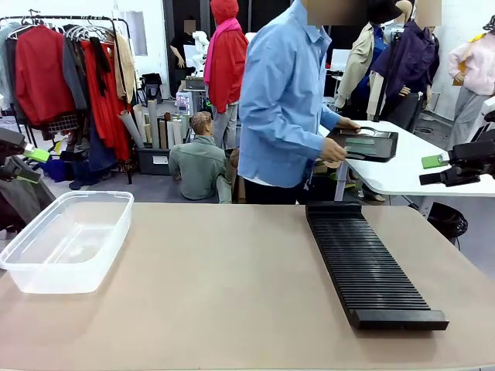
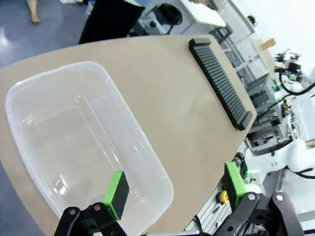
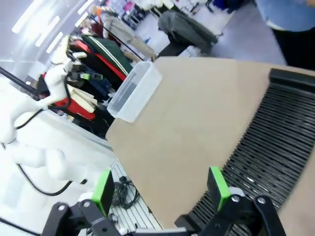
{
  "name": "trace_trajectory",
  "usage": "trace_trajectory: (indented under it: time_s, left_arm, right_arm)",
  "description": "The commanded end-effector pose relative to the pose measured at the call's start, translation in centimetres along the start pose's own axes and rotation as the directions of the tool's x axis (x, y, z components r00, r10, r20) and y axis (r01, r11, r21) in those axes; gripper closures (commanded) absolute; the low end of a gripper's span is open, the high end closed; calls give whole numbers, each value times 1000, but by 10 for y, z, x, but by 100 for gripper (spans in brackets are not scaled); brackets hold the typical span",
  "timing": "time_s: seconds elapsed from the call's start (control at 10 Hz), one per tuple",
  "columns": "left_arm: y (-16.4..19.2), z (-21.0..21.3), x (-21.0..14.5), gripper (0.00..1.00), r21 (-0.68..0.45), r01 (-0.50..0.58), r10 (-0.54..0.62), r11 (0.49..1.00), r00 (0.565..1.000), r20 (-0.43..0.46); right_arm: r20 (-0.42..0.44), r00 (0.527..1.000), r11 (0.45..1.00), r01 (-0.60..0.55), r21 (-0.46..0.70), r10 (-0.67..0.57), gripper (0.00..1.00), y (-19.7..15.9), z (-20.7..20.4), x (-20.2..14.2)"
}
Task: Sort PCBs into racks and boxes based on the side picked up.
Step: Pick up the Blank PCB handed by the Human.
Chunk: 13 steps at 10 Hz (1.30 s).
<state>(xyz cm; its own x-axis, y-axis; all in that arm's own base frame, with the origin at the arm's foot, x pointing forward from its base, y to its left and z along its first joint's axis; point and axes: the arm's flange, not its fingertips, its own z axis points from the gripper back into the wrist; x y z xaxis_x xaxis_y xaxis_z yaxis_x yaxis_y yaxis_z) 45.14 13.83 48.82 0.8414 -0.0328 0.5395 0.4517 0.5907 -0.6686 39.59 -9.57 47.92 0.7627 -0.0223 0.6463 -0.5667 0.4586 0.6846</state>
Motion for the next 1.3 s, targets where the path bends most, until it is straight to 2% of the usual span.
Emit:
trace_trajectory:
  time_s: [0.0,1.2]
  left_arm:
    - [-3,3,0,0,6,1,-1,1000,1000,-4]
    - [-3,3,0,0,6,1,-1,1000,1000,-4]
  right_arm:
    - [-12,1000,1000,6,-14,-6,0,1,-6,4]
    - [-12,1000,1000,6,-14,-6,0,1,-6,4]
